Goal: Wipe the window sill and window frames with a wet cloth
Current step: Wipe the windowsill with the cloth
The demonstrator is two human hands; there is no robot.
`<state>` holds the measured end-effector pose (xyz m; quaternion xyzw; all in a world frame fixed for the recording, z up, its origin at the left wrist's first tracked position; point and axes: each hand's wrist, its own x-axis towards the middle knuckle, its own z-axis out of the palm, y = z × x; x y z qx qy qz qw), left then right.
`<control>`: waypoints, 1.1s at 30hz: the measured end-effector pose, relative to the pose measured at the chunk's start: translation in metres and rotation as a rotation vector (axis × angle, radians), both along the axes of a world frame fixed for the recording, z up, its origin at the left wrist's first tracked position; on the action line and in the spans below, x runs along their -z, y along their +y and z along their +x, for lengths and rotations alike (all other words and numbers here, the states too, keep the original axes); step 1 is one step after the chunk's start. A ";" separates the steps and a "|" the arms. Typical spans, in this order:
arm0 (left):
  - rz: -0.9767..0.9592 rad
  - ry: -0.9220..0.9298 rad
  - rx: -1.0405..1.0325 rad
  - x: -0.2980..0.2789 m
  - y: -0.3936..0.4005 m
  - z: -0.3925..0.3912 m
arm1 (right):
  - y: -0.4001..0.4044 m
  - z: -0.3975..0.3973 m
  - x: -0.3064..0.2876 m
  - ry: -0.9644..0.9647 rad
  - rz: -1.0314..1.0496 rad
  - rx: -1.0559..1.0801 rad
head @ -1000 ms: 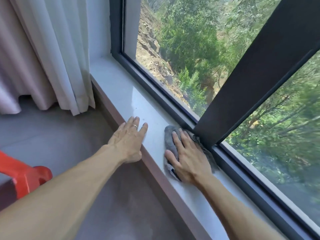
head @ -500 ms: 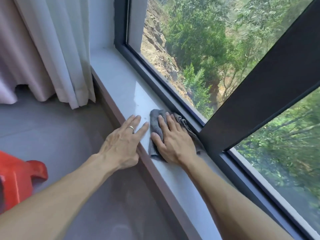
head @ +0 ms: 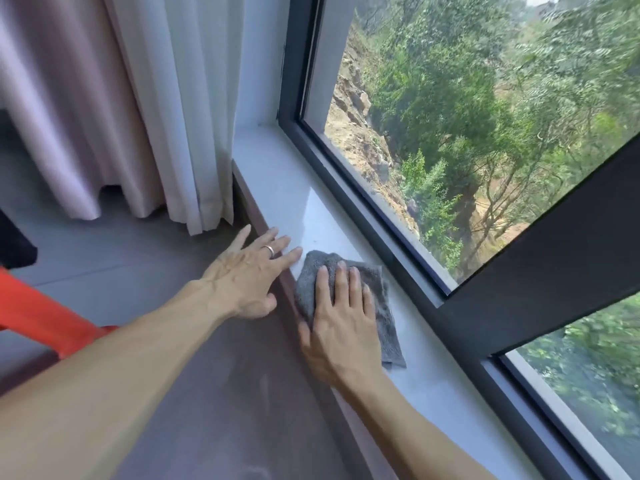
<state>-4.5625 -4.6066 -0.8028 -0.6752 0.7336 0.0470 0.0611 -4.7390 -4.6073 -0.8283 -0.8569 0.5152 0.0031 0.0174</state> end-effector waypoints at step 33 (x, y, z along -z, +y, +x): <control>-0.033 0.328 -0.134 0.007 0.001 -0.005 | -0.123 0.027 -0.012 -0.067 0.037 -0.206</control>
